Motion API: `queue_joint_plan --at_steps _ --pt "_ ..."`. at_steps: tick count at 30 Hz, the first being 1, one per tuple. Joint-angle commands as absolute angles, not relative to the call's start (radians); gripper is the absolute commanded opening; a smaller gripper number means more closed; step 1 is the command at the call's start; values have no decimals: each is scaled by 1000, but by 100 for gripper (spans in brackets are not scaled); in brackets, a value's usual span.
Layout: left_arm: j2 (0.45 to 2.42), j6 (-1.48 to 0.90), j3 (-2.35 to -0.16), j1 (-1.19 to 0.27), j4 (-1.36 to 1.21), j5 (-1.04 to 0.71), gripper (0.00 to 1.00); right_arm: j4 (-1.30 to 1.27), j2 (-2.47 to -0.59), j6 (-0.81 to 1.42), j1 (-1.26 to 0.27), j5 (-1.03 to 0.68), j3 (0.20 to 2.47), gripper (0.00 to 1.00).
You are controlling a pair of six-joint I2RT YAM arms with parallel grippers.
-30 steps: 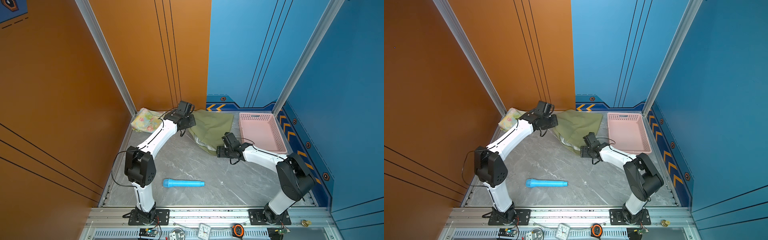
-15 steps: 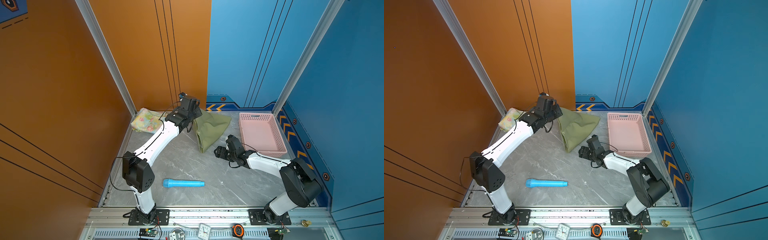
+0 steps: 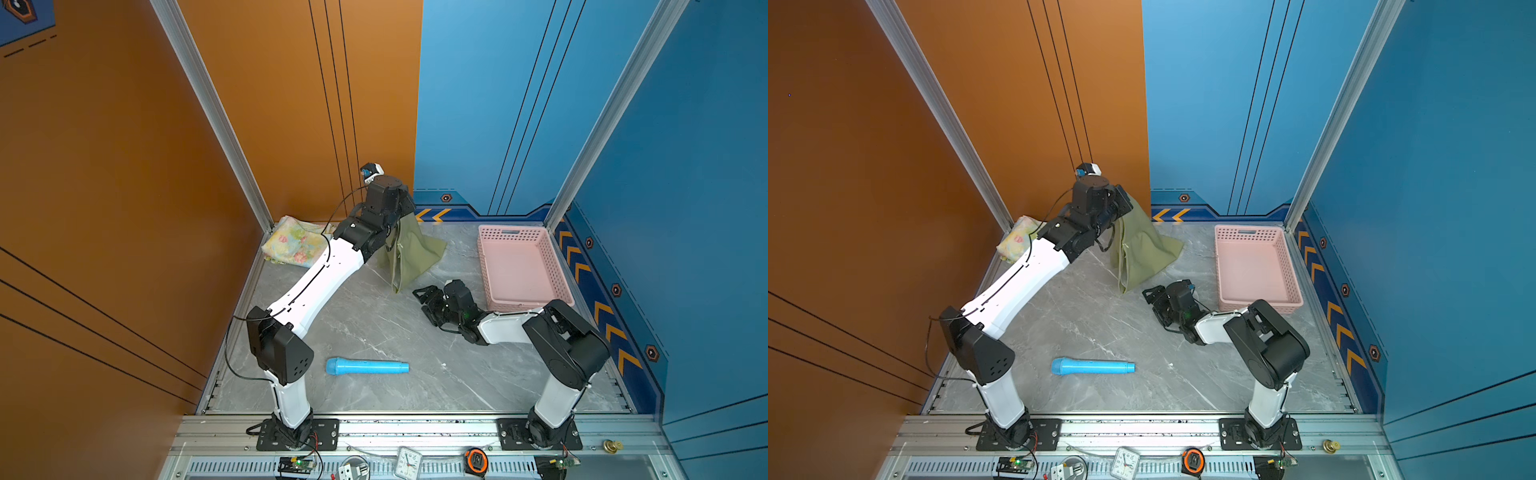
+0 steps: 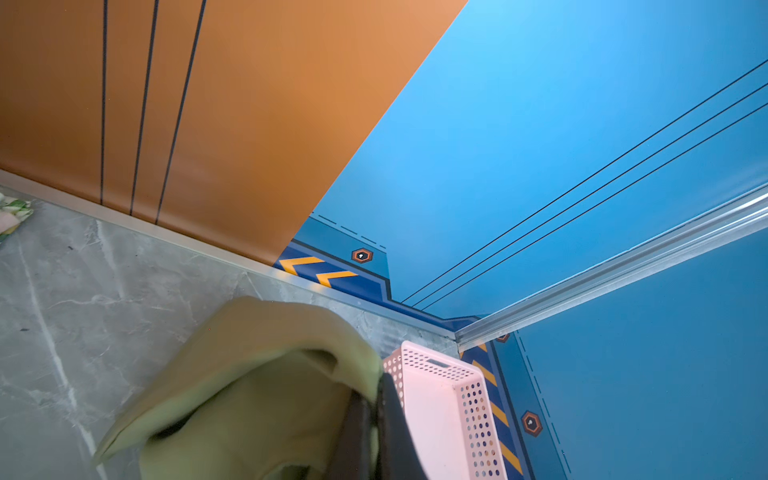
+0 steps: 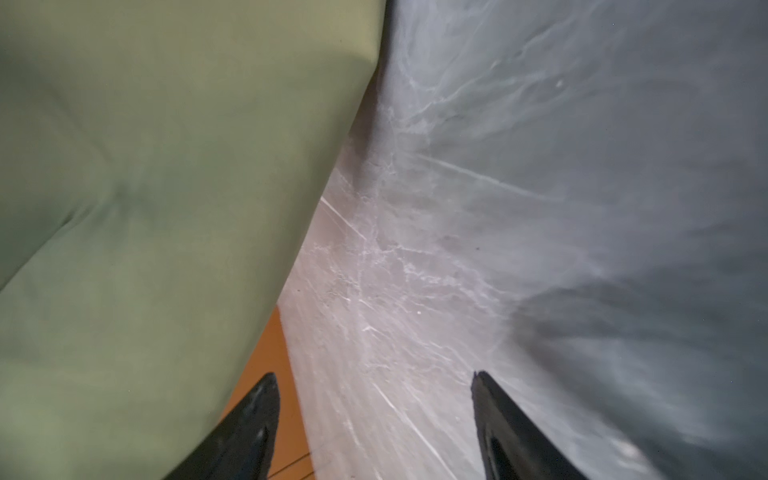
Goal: Fold and stack the skirts
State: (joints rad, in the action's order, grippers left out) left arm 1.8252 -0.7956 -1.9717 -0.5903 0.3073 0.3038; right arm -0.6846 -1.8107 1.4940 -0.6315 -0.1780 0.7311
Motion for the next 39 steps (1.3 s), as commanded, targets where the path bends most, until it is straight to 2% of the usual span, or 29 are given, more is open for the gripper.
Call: queue_joint_plan --at_steps 1,6,13,17,24,29,32,39 --pt "1863 -802 -2027 -611 270 340 0 -972 -1872 1761 -659 -121 717 72" --pt "1900 -799 -2078 -621 271 342 0 -1137 -1896 1928 -678 -12 668 70" --pt "1942 -786 -2140 -620 288 349 0 -1126 -1807 1881 -644 -16 577 66" --pt "1967 -774 -2179 -621 304 355 0 -906 -1696 1698 -634 -71 560 64" --pt "1985 -759 -2191 -622 309 384 0 -685 -1451 1534 -626 -8 476 62" --pt "2001 -762 -2199 -623 308 386 0 -296 -1274 1236 -645 32 637 64" --pt "2005 -761 -2198 -624 311 390 0 -42 -1256 1026 -660 61 773 64" --pt "2020 -759 -2220 -627 333 391 0 160 -1351 647 -754 154 915 73"
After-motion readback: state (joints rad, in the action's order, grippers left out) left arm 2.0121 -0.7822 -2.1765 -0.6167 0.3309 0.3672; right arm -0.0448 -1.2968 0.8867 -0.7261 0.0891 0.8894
